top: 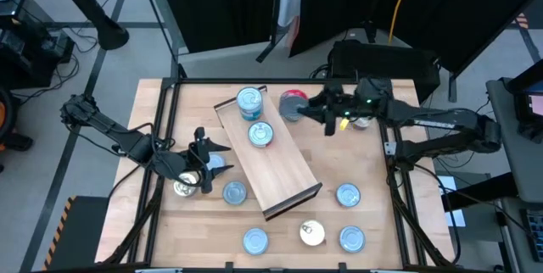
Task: Stack canned seafood by type on shelf
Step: Stack the red tuna can on top of the red tuna can on the shelf
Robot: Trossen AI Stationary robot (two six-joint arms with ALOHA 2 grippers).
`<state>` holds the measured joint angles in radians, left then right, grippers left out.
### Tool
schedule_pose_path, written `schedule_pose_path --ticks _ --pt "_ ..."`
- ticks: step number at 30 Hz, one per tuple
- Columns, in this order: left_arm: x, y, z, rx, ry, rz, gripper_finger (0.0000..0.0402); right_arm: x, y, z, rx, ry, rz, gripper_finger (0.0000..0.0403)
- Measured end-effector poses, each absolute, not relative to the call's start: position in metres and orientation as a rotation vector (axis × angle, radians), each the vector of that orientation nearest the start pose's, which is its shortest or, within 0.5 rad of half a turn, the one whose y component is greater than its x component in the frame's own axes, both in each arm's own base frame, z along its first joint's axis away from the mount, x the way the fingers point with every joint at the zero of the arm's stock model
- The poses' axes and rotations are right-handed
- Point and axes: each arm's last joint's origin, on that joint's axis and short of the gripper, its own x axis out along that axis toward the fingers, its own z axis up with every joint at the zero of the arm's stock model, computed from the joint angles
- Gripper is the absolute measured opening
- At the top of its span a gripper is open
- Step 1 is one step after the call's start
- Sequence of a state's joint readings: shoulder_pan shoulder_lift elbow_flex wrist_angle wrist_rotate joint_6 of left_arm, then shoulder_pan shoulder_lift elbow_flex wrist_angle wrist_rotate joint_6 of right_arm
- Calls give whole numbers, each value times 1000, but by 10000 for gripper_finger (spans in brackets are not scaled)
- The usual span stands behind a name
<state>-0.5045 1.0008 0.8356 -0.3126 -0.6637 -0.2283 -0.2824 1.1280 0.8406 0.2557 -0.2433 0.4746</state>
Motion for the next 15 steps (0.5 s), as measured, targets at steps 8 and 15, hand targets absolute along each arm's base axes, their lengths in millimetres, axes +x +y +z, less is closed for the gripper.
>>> schedule_pose_path --ticks 8,15 --pt "192 -86 303 49 381 199 244 295 -61 291 635 35 4 139" --pt "192 -85 302 53 388 200 244 317 -60 257 699 138 -4 139"
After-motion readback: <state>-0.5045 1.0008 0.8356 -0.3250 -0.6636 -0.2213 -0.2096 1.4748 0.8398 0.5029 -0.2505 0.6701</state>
